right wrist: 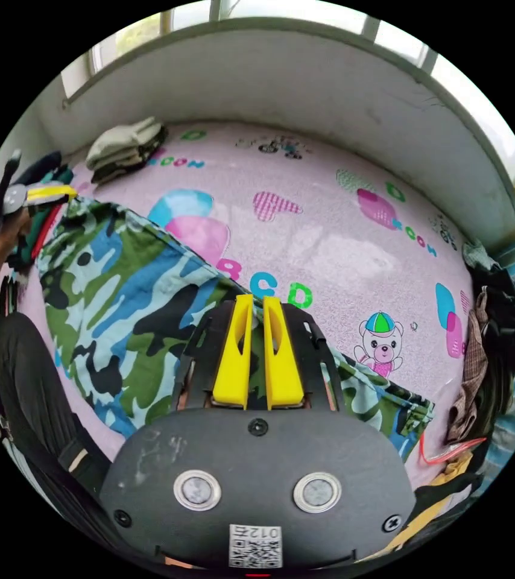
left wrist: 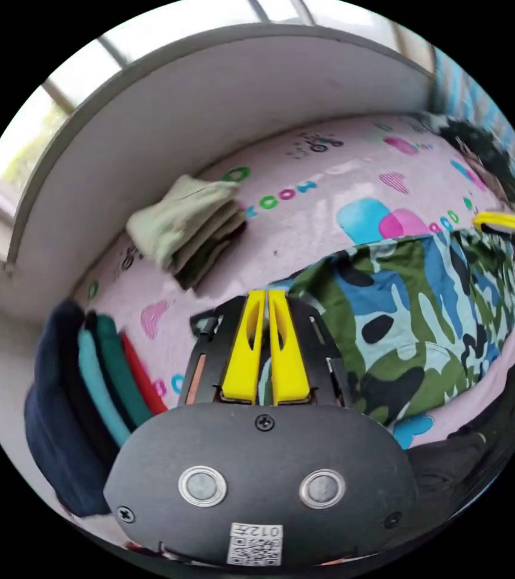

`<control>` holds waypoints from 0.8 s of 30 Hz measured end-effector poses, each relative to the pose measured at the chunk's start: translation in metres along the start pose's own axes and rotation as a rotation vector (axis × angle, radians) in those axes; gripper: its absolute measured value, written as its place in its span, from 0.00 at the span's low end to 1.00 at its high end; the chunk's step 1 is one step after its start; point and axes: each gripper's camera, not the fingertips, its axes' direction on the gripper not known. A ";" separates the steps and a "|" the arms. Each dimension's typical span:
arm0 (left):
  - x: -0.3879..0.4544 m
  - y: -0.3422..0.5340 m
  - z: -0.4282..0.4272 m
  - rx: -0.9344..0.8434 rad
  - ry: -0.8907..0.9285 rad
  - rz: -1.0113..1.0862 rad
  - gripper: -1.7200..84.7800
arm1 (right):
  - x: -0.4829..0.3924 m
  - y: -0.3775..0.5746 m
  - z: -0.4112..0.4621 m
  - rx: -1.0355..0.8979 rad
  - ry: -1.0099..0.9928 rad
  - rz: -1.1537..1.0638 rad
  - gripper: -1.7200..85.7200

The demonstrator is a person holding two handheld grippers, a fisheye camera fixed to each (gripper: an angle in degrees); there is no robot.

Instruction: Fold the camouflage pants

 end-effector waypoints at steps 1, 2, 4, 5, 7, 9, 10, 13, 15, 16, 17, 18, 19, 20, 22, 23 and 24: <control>-0.009 0.014 -0.005 -0.002 0.008 -0.043 0.03 | -0.010 0.009 -0.014 0.034 -0.031 0.005 0.03; -0.024 0.044 -0.012 -0.015 0.045 -0.120 0.03 | -0.016 0.014 -0.018 0.043 -0.054 0.001 0.02; -0.037 0.087 -0.014 -0.059 0.118 -0.206 0.03 | -0.052 0.027 -0.024 0.033 -0.134 -0.059 0.02; -0.039 0.112 -0.011 -0.087 0.138 -0.244 0.03 | -0.062 0.030 -0.022 0.024 -0.145 -0.077 0.02; -0.041 0.140 -0.004 -0.142 0.116 -0.288 0.04 | -0.101 0.036 -0.011 -0.031 -0.188 -0.155 0.01; -0.044 0.162 0.007 -0.199 0.123 -0.356 0.04 | -0.123 0.039 -0.002 -0.068 -0.191 -0.195 0.01; -0.046 0.166 0.009 -0.198 0.127 -0.370 0.04 | -0.134 0.040 0.006 -0.101 -0.169 -0.223 0.01; -0.057 0.177 0.024 -0.216 0.152 -0.471 0.04 | -0.149 0.042 0.023 -0.190 -0.113 -0.258 0.01; -0.066 0.177 0.038 -0.242 0.180 -0.512 0.03 | -0.153 0.043 0.024 -0.197 -0.109 -0.266 0.01; -0.067 0.176 0.041 -0.249 0.169 -0.501 0.03 | -0.155 0.044 0.023 -0.201 -0.106 -0.262 0.01; -0.066 0.172 0.044 -0.250 0.119 -0.459 0.02 | -0.157 0.044 0.023 -0.209 -0.102 -0.263 0.01; -0.063 0.167 0.046 -0.242 0.084 -0.416 0.02 | -0.160 0.045 0.021 -0.208 -0.094 -0.276 0.01; -0.061 0.165 0.046 -0.244 0.067 -0.399 0.02 | -0.164 0.047 0.019 -0.204 -0.082 -0.294 0.01; -0.057 0.160 0.047 -0.267 0.038 -0.367 0.02 | -0.166 0.048 0.018 -0.206 -0.076 -0.300 0.01; -0.053 0.154 0.043 -0.307 -0.009 -0.358 0.02 | -0.170 0.049 0.014 -0.211 -0.068 -0.307 0.01; -0.051 0.151 0.032 -0.299 -0.060 -0.358 0.02 | -0.170 0.049 0.013 -0.211 -0.070 -0.308 0.01; -0.047 0.148 0.016 -0.245 -0.104 -0.336 0.02 | -0.170 0.049 0.011 -0.216 -0.075 -0.307 0.01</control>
